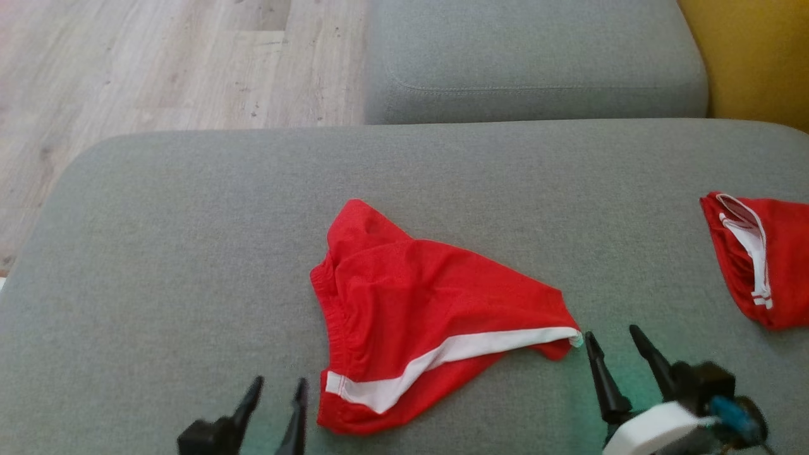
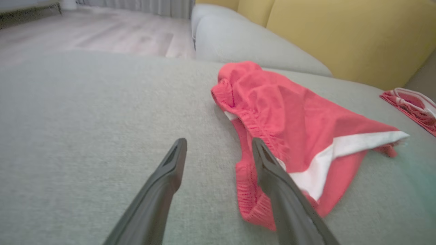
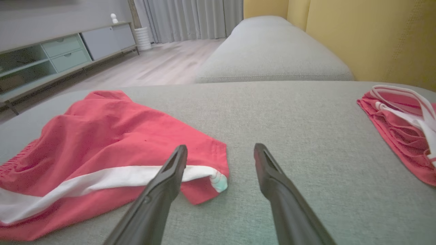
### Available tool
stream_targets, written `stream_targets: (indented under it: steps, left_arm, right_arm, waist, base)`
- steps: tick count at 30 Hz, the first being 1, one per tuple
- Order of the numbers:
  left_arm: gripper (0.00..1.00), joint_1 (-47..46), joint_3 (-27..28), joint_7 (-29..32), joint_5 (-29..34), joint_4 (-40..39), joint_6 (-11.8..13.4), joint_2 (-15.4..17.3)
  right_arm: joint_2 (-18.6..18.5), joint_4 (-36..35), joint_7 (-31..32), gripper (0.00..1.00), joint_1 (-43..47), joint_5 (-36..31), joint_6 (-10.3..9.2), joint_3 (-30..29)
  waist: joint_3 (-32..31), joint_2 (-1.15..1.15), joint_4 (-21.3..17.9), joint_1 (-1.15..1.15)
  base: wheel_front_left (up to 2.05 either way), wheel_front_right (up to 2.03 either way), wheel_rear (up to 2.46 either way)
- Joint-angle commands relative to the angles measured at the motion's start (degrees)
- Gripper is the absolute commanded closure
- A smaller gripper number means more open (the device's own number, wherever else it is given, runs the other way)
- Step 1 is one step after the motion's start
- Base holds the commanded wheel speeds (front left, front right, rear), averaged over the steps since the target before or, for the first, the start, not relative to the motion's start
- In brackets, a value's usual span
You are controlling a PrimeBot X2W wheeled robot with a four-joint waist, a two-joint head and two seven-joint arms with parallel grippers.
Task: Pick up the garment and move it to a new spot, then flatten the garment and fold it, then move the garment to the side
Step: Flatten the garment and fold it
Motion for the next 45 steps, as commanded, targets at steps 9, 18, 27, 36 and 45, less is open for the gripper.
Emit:
stream_targets:
  steps: [9,18,27,36,45]
  left_arm:
    - [0.00,-0.7,-0.3,20.4,-5.8,-11.3,0.3,0.4]
    - [0.00,-0.5,0.0,28.0,-9.9,-17.4,0.7,0.6]
    - [0.00,0.4,-0.5,30.8,-12.5,-19.8,0.6,0.6]
    - [0.00,0.2,-1.1,31.7,-13.3,-20.3,0.6,0.7]
    - [0.00,-0.8,-1.5,32.7,-14.7,-18.0,0.5,0.8]
  right_arm:
    - [-6.0,-4.0,17.8,0.00,-6.7,1.7,0.40,6.4]
    - [-5.8,2.2,19.6,0.00,-12.6,0.9,0.40,9.2]
    - [-5.5,6.4,18.3,0.00,-14.4,1.0,0.40,11.0]
    - [-5.3,7.6,16.3,0.00,-15.9,0.9,0.40,11.5]
    - [-4.9,8.6,15.3,0.00,-17.3,0.7,0.40,12.2]
  waist:
    - [3.0,0.00,-1.6,0.00]
    - [6.3,0.00,-0.9,0.00]
    - [6.8,0.00,-0.3,0.00]
    - [7.1,0.00,-0.6,0.00]
    - [7.9,0.00,-1.1,0.00]
  base:
    - [0.00,0.00,0.00]
    - [0.00,0.00,0.00]
    - [0.00,0.00,0.00]
    - [0.00,0.00,0.00]
    - [0.00,0.00,0.00]
